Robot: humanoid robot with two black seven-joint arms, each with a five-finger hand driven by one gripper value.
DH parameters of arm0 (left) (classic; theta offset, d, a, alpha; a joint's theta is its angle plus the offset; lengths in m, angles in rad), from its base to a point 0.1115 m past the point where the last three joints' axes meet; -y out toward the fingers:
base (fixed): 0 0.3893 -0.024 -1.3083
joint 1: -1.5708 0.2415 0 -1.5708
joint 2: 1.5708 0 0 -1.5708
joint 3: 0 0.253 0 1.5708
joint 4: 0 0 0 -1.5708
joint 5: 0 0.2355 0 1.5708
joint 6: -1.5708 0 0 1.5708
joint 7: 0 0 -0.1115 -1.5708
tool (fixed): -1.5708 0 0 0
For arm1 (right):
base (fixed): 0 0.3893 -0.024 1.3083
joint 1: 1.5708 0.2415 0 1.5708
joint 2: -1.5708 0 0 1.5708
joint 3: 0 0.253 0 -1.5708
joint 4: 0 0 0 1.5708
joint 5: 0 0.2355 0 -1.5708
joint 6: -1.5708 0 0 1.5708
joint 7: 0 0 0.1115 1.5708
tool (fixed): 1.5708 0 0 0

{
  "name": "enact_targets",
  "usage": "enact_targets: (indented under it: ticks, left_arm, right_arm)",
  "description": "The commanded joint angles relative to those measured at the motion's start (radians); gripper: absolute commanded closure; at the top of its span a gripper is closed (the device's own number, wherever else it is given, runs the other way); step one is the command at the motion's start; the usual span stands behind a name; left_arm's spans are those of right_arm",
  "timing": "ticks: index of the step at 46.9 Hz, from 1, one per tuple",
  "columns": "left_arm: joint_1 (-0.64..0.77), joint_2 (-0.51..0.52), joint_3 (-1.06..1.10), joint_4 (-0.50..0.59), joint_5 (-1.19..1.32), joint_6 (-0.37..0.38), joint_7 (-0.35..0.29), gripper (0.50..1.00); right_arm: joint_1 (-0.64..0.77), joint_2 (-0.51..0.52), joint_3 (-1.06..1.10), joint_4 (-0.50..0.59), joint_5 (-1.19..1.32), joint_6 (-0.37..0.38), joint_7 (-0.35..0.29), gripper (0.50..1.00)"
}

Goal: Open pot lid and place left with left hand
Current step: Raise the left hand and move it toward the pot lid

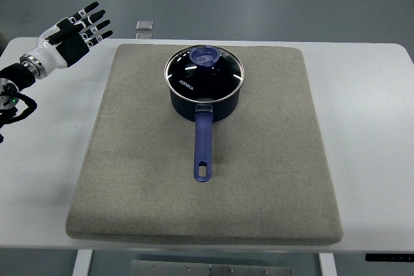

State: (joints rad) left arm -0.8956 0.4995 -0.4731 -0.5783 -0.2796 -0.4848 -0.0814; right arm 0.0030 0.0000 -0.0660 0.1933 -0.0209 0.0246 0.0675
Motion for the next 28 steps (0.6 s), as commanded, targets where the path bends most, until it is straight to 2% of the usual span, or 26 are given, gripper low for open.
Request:
enact_targets:
  ticks: [1, 12, 17, 28]
  left_arm:
    - [0.000, -0.002, -0.001, 0.000, -0.001, 0.000, -0.001, 0.508]
    - [-0.005, -0.004, 0.002, 0.015, 0.005, 0.028, -0.006, 0.508]
    - [-0.017, -0.004, 0.001, 0.015, 0.109, 0.026, -0.012, 0.510]
    - [-0.049, -0.002, -0.006, 0.008, 0.404, 0.031, -0.100, 0.512]
  right_arm:
    - [0.000, 0.000, 0.000, 0.000, -0.001, 0.000, 0.000, 0.583]
    - [0.000, 0.000, 0.000, 0.000, -0.001, 0.000, 0.000, 0.583]
    - [0.000, 0.000, 0.000, 0.000, -0.001, 0.000, 0.000, 0.583]
    - [0.000, 0.000, 0.000, 0.000, 0.001, 0.000, 0.000, 0.583]
